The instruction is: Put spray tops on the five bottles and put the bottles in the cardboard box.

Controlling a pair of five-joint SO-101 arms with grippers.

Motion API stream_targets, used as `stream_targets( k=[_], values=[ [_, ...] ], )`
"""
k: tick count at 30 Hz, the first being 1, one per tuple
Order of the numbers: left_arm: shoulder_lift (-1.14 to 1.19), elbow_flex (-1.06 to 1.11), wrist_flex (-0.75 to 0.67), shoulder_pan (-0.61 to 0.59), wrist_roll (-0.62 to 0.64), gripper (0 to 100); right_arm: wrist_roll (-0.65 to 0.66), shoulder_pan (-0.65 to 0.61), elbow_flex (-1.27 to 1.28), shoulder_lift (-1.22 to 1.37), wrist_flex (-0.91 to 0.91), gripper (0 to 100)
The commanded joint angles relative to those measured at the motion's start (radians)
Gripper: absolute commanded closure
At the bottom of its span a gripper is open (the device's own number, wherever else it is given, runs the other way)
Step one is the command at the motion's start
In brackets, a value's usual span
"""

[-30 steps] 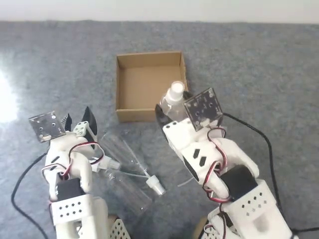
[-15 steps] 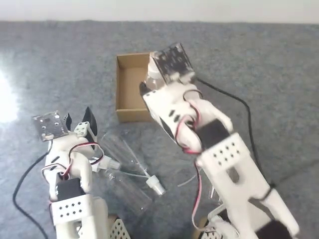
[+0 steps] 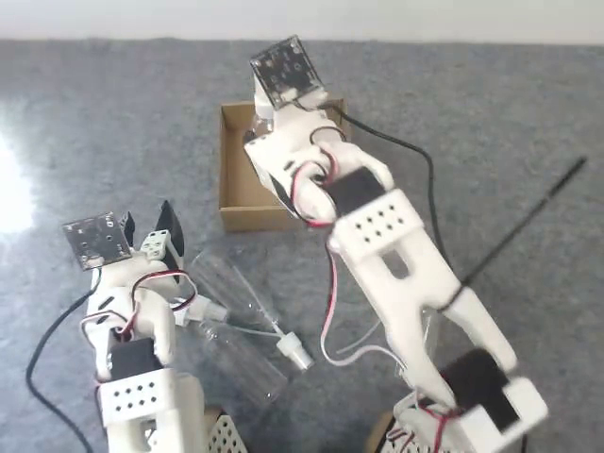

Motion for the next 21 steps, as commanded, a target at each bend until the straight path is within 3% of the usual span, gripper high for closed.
stream_targets(
  k=[1,14,21],
  values=[
    [-0.011,-0.013,-0.029,-0.005,-0.008,81,0.006,0.012,-0.137,0.033,-0.007,86.9],
    [-0.011,-0.013,-0.029,-0.005,-0.011,81,0.006,0.012,-0.42,0.351,-0.007,86.8],
    [-0.011,-0.012,-0.028,-0.005,-0.012,81,0.006,0.012,-0.511,0.503,-0.113,86.8]
  ],
)
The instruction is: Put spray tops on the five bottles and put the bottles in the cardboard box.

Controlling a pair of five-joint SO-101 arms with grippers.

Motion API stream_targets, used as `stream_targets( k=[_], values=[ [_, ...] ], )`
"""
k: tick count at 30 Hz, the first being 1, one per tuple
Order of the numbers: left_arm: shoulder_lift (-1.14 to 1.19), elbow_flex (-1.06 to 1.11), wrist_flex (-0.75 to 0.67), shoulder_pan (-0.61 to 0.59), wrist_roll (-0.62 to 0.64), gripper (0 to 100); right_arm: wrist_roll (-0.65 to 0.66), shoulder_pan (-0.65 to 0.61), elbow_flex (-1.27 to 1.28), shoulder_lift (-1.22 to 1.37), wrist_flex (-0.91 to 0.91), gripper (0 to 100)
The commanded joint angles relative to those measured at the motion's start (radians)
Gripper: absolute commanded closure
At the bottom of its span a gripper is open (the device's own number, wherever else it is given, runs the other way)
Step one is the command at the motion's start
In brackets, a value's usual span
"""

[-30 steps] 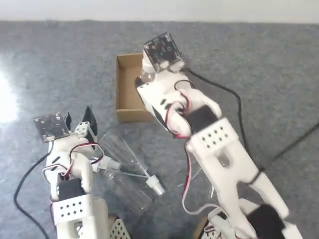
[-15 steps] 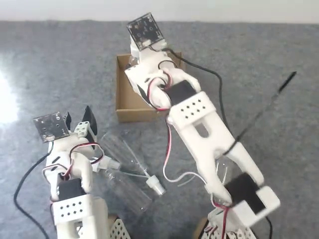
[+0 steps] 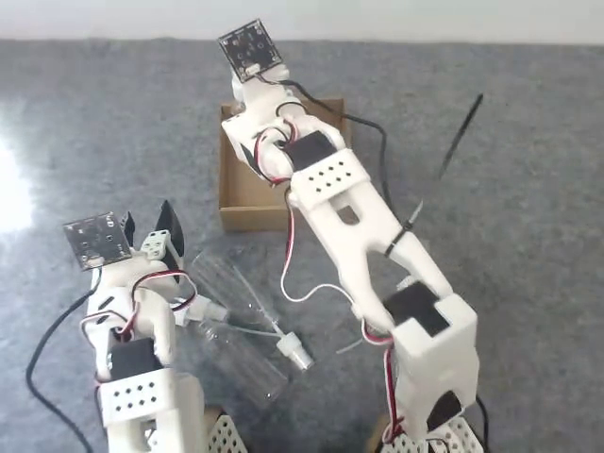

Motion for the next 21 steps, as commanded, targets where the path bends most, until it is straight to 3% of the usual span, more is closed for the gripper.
stream_targets(
  k=[1,21],
  values=[
    [-0.011,-0.012,-0.028,-0.005,-0.009,81,0.006,0.01,-0.089,0.015,-0.076,86.8],
    [-0.011,0.001,-0.031,-0.005,-0.011,81,0.006,0.013,-0.092,0.232,-0.337,86.8]
  ],
)
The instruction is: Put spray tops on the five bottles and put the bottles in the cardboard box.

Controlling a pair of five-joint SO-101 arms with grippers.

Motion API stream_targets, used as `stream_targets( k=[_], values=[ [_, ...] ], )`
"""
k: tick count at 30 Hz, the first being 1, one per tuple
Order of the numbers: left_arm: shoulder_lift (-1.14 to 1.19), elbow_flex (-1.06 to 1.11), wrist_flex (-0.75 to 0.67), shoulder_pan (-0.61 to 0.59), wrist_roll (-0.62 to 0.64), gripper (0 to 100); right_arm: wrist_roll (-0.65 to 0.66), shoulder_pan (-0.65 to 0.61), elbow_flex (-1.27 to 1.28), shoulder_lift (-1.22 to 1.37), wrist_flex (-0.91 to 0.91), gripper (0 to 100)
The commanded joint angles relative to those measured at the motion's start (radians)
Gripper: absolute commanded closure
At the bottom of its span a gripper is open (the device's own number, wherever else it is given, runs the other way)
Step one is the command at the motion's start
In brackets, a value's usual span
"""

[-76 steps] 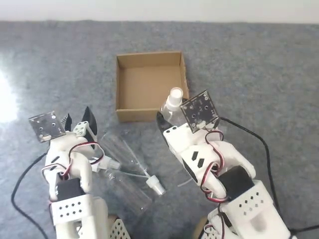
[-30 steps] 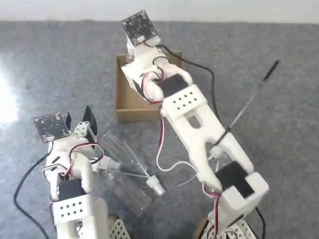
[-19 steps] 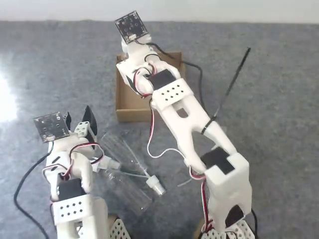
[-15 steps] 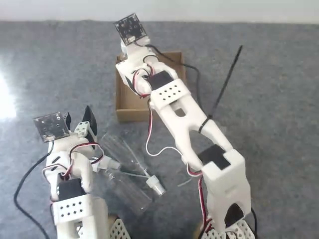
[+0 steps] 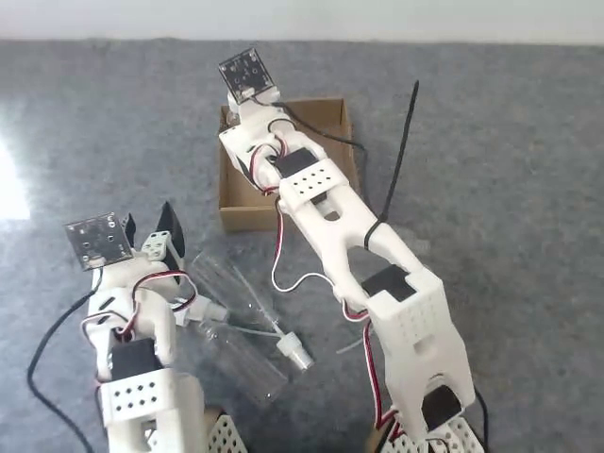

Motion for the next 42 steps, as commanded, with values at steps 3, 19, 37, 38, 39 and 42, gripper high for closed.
stream_targets(
  k=[3,19,37,38,39,42],
  values=[
    [-0.011,-0.007,-0.028,-0.005,-0.008,81,0.006,0.013,-0.072,0.018,-0.116,86.8],
    [-0.011,-0.007,-0.026,-0.005,-0.008,81,0.008,0.015,-0.074,0.122,-0.305,86.8],
    [-0.011,-0.007,-0.026,-0.005,-0.008,81,0.008,0.018,-0.074,0.166,-0.398,86.4],
    [-0.011,-0.007,-0.026,-0.005,-0.008,81,0.008,0.018,-0.074,0.166,-0.398,86.4],
    [-0.011,-0.007,-0.026,-0.005,-0.008,81,0.008,0.018,-0.074,0.166,-0.398,86.4],
    [-0.011,-0.007,-0.026,-0.005,-0.008,81,0.009,0.018,-0.074,0.166,-0.397,86.4]
  ],
)
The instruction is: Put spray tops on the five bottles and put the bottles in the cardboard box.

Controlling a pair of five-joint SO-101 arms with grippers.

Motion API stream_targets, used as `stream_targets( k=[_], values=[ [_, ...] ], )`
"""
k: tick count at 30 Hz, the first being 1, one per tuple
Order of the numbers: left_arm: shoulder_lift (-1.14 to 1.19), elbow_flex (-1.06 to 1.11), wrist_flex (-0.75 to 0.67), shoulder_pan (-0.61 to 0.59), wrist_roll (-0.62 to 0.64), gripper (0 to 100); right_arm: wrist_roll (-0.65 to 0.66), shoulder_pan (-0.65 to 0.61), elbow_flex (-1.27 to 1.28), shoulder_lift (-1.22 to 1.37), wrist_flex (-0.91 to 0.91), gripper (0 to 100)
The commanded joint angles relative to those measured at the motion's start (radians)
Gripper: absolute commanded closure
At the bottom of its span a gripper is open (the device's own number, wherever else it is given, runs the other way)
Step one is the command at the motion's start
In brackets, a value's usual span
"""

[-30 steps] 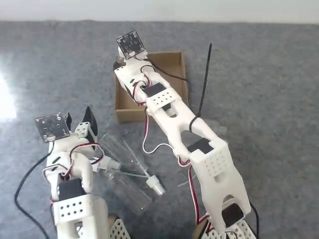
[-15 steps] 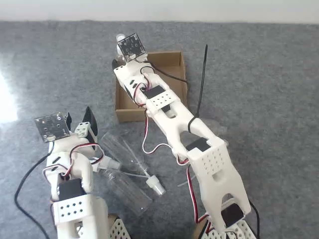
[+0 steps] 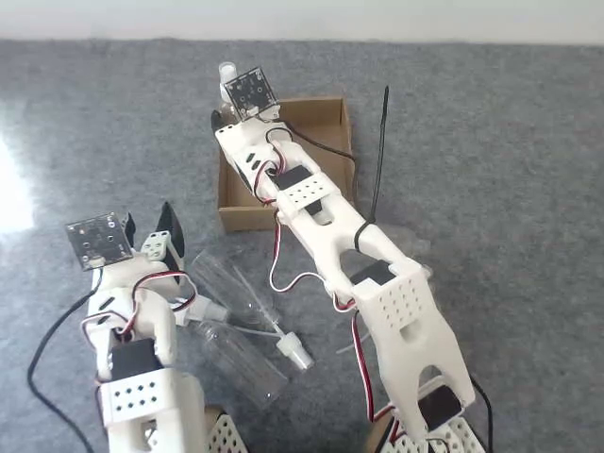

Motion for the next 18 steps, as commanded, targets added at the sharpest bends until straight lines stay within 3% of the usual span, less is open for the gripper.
stream_targets(
  k=[1,18],
  values=[
    [-0.011,-0.007,-0.026,-0.005,-0.006,81,0.009,0.018,-0.051,-0.018,-0.016,86.4],
    [-0.011,-0.007,-0.026,-0.005,-0.006,81,0.015,0.018,-0.051,-0.018,-0.016,86.4]
  ],
)
